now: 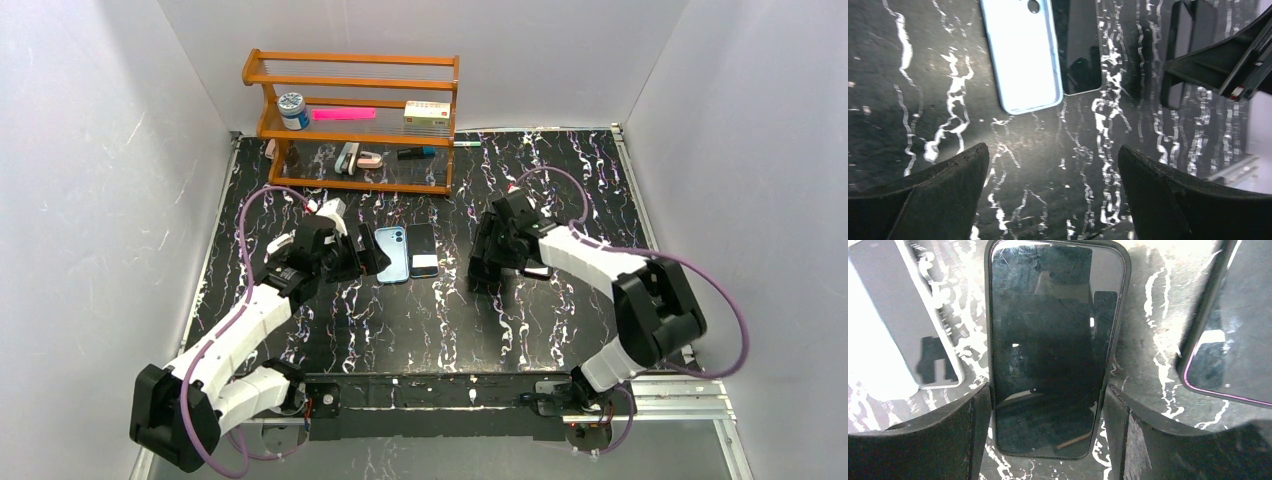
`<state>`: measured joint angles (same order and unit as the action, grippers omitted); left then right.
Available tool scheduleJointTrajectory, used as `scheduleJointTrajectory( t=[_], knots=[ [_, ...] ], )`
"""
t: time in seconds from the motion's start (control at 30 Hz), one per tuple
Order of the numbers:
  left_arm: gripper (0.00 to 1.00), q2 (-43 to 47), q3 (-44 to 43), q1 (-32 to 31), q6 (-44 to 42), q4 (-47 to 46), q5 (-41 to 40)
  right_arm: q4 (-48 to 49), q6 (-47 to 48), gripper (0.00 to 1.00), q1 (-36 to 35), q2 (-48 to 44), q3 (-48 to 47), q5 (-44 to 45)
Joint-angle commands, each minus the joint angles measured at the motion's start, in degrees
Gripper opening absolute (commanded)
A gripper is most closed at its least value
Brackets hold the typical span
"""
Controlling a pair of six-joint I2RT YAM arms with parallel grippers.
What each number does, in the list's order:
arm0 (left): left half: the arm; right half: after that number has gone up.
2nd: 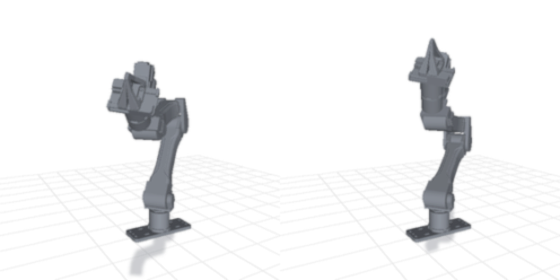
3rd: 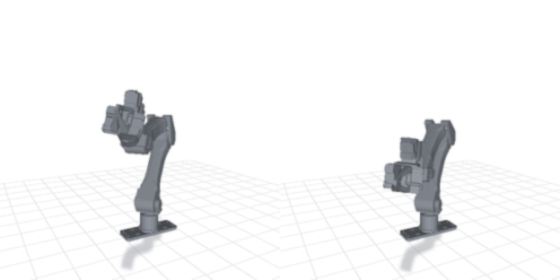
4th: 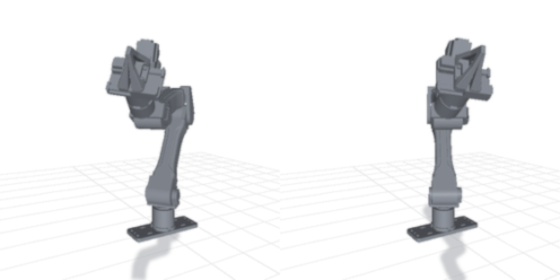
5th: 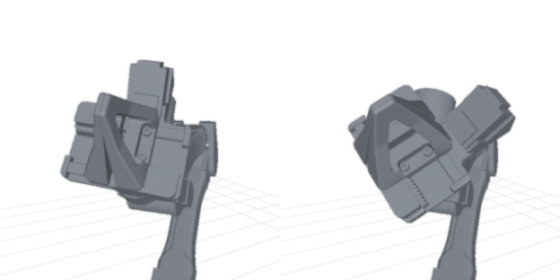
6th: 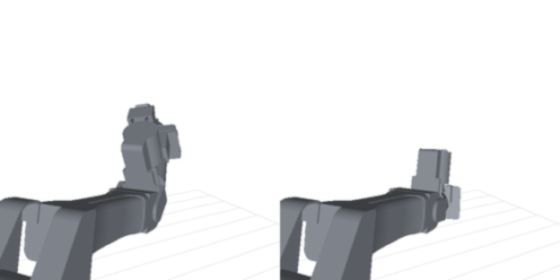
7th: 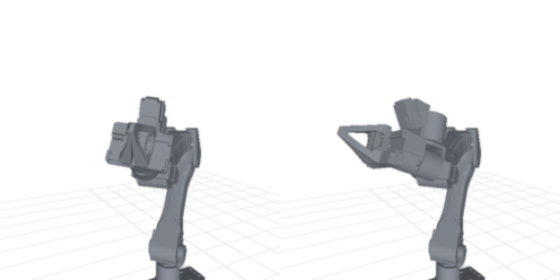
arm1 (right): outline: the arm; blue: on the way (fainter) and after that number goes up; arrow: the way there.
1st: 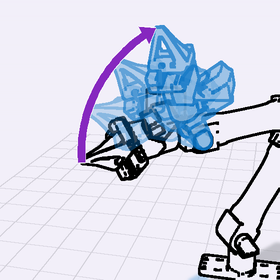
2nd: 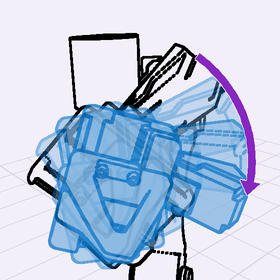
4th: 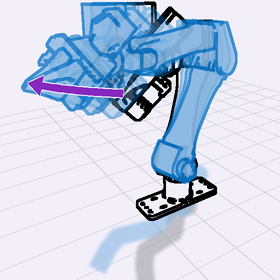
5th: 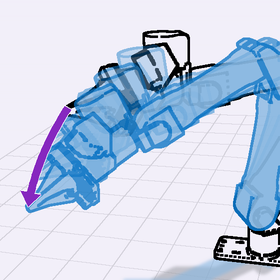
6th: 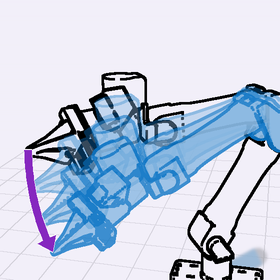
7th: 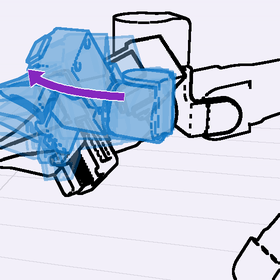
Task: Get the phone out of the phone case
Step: Pick up the phone at the center of the board.
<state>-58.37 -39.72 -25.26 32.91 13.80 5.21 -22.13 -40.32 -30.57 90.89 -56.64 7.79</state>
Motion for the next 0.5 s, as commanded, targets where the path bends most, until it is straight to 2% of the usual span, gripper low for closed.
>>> scheduleJointTrajectory(
  t=[0.0,0.13,0.27,0.47],
  knots=[
    [0.98,-1.0,-2.9,-0.2,8.2,0.0,7.5,12.8,0.2,0.01,-0.2,-8.7,6.4,-6.8],
    [0.98,-3.1,-3.6,-0.2,13.4,-3.0,11.4,22.1,0.1,0.01,-0.2,-13.4,12.6,-15.5],
    [0.98,-6.1,-6.2,-0.2,16.5,-4.9,14.0,30.4,6.3,0.01,-0.5,-16.3,16.1,-24.0],
    [0.98,-11.6,-12.2,-0.3,15.9,-4.6,18.7,31.7,20.3,0.01,-1.2,-19.1,14.2,-34.5]
  ],
)
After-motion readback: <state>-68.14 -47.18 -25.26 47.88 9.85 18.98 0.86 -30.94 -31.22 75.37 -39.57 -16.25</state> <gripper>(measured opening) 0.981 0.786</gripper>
